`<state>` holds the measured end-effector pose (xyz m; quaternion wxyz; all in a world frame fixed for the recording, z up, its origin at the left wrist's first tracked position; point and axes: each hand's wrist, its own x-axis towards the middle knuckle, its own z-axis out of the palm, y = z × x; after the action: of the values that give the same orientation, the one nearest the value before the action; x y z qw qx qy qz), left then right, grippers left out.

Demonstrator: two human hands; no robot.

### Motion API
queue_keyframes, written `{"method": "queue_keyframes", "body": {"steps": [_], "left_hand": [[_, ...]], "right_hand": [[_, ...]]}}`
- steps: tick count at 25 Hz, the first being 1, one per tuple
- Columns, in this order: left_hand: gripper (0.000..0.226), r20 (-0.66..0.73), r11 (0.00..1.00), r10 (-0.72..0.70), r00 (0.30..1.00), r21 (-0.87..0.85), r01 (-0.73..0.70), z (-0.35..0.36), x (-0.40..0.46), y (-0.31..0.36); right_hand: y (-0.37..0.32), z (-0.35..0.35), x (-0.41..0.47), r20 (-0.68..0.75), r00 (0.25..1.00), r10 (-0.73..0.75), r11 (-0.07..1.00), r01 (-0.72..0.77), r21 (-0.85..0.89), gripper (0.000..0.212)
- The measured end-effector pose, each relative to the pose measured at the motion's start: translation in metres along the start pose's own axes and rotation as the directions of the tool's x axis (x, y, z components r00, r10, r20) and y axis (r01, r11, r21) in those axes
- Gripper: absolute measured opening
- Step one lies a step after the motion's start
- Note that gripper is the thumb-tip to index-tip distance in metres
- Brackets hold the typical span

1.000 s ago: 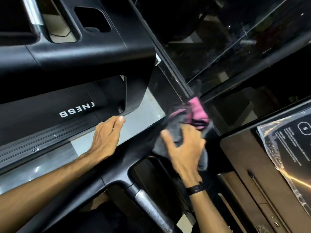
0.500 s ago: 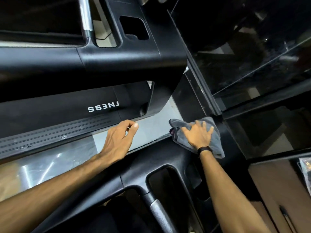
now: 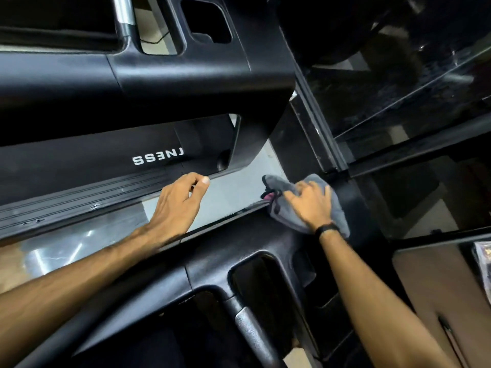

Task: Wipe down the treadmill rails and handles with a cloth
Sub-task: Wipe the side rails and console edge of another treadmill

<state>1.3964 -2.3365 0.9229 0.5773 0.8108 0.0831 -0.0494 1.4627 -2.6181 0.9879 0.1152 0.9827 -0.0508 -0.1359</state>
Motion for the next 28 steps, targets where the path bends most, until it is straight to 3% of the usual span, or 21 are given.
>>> {"method": "queue_keyframes", "body": {"steps": [2,4,6,8,10,13,16,19,24,28], "left_hand": [[0.034,-0.022,1.000,-0.010,1.000,0.011,0.010,-0.007,-0.003,-0.011],[0.037,-0.034,0.999,-0.014,0.999,0.032,0.015,-0.010,-0.005,-0.017],[0.044,-0.026,0.999,-0.017,1.000,0.030,0.018,-0.011,-0.005,-0.015],[0.055,-0.024,1.000,-0.019,1.000,-0.010,0.019,-0.011,0.000,-0.007],[0.063,-0.018,0.999,-0.021,1.000,-0.027,0.020,-0.007,0.008,-0.005],[0.060,-0.003,0.999,-0.038,0.999,-0.009,0.038,0.000,0.009,-0.004],[0.056,0.040,0.999,-0.041,0.998,-0.016,0.041,0.013,0.004,-0.003],[0.049,0.074,0.998,-0.053,0.996,-0.034,0.056,0.024,0.000,-0.003],[0.038,0.058,0.997,-0.076,0.995,0.001,0.076,0.029,-0.001,-0.005],[0.041,0.090,0.997,-0.075,0.993,-0.014,0.077,0.039,0.001,-0.001]], "right_hand": [[-0.025,0.005,0.015,0.140,0.989,0.044,0.999,-0.040,-0.030,0.049],[-0.079,0.012,-0.005,0.223,0.970,-0.102,0.993,0.112,-0.032,0.052],[-0.138,0.009,-0.056,0.279,0.911,-0.305,0.952,0.289,0.098,0.050],[-0.170,0.011,-0.110,0.206,0.850,-0.485,0.871,0.450,0.196,0.049],[-0.167,0.021,-0.137,0.035,0.835,-0.550,0.820,0.531,0.214,0.046],[-0.113,0.031,-0.120,-0.157,0.882,-0.444,0.845,0.471,0.255,0.037],[-0.055,0.030,-0.072,-0.214,0.945,-0.247,0.940,0.287,0.185,0.034],[-0.008,0.035,-0.031,-0.229,0.971,-0.073,0.964,0.128,0.233,0.049],[0.028,0.040,0.000,-0.206,0.958,0.198,0.942,-0.128,0.309,0.047],[0.012,0.038,-0.010,-0.085,0.959,0.270,0.942,-0.245,0.231,0.062]]}}
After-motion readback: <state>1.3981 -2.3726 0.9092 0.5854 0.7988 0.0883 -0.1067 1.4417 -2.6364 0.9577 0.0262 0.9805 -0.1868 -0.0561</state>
